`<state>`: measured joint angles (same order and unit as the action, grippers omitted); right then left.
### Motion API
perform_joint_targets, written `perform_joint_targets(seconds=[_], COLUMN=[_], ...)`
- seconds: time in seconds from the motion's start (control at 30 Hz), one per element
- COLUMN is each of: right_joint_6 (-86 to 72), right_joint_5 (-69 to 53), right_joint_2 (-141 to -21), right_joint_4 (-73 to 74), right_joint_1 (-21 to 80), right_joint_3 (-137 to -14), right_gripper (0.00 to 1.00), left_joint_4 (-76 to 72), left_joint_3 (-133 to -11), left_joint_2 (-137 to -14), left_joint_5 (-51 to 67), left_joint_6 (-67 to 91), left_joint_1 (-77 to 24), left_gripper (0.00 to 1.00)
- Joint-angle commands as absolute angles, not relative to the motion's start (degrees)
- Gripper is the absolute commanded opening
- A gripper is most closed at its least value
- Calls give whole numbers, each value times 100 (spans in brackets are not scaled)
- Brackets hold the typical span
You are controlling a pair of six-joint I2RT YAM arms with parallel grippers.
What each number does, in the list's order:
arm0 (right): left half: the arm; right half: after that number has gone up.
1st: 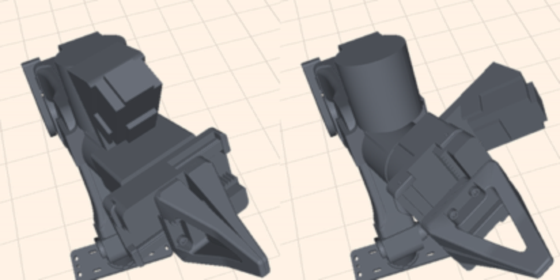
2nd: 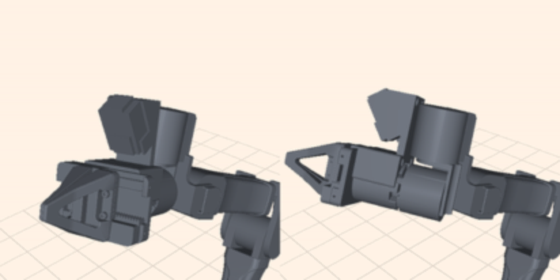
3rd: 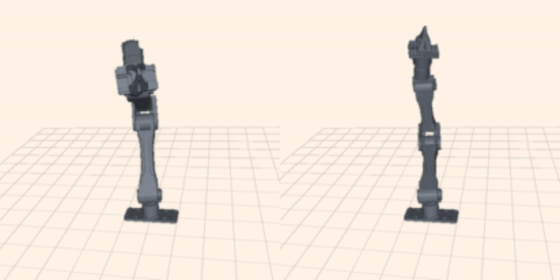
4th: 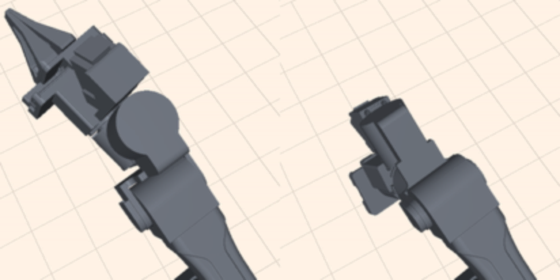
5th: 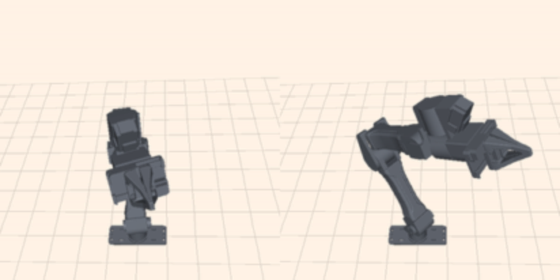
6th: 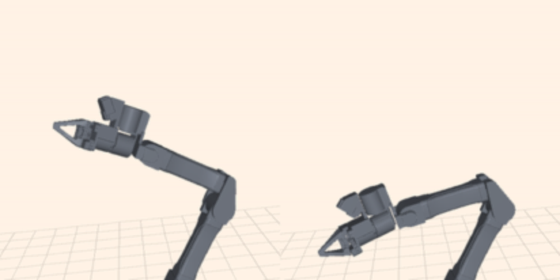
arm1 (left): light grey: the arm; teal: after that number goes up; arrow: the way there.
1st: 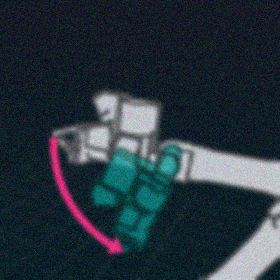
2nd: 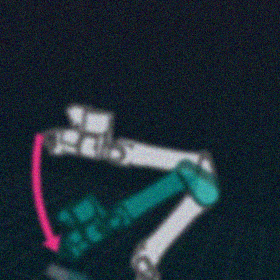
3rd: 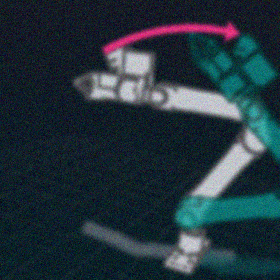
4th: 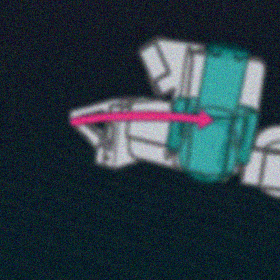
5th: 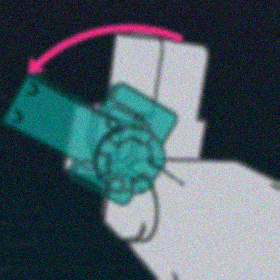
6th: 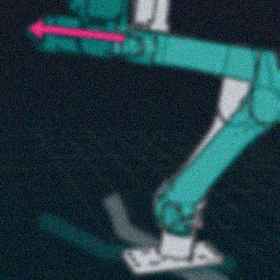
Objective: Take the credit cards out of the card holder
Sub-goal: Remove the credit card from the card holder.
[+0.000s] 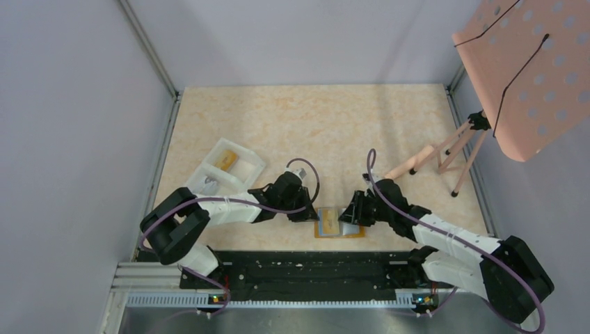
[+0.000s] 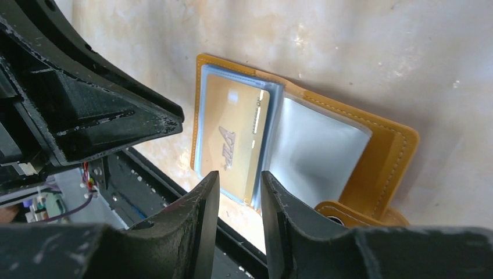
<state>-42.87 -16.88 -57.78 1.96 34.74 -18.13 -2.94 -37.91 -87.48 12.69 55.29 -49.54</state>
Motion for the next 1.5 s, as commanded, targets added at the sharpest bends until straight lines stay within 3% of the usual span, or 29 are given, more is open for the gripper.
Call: perform_joint_targets(seconds=[0.0, 0.43, 1.0, 1.1, 1.2, 1.47], right_joint_6=[-4231, -4438, -4697, -4715, -4709, -4504], right_joint_5=[-1990, -1906, -2102, -2083, -2060, -2017], right_joint_2=[-5957, -6244, -6526, -6514, -6386, -5735], right_joint_4=[-452, -765, -1489, -1527, -1505, -752], right_joint_1=[3480, 3480, 3480, 3477, 3474, 3224], right_joint_3=[-1921, -1581, -1257, -1238, -1239, -1327], right_gripper=[32, 28, 23, 18, 1, 0], left_joint_4=[-507, -1264, -1380, -1375, -1224, -1013], left_joint_3=[-3940, -3723, -3515, -3515, -3560, -3585], left_joint_2=[-8645, -9350, -9437, -9463, -9503, -9594], left_joint_5=[1320, 1764, 1714, 1715, 1653, 1530], left_joint_6=[5375, 5361, 5432, 5440, 5420, 5392], left_joint_1=[-5018, -5063, -5071, -5071, -5071, -5071], left_gripper=[21, 12, 11, 11, 11, 11])
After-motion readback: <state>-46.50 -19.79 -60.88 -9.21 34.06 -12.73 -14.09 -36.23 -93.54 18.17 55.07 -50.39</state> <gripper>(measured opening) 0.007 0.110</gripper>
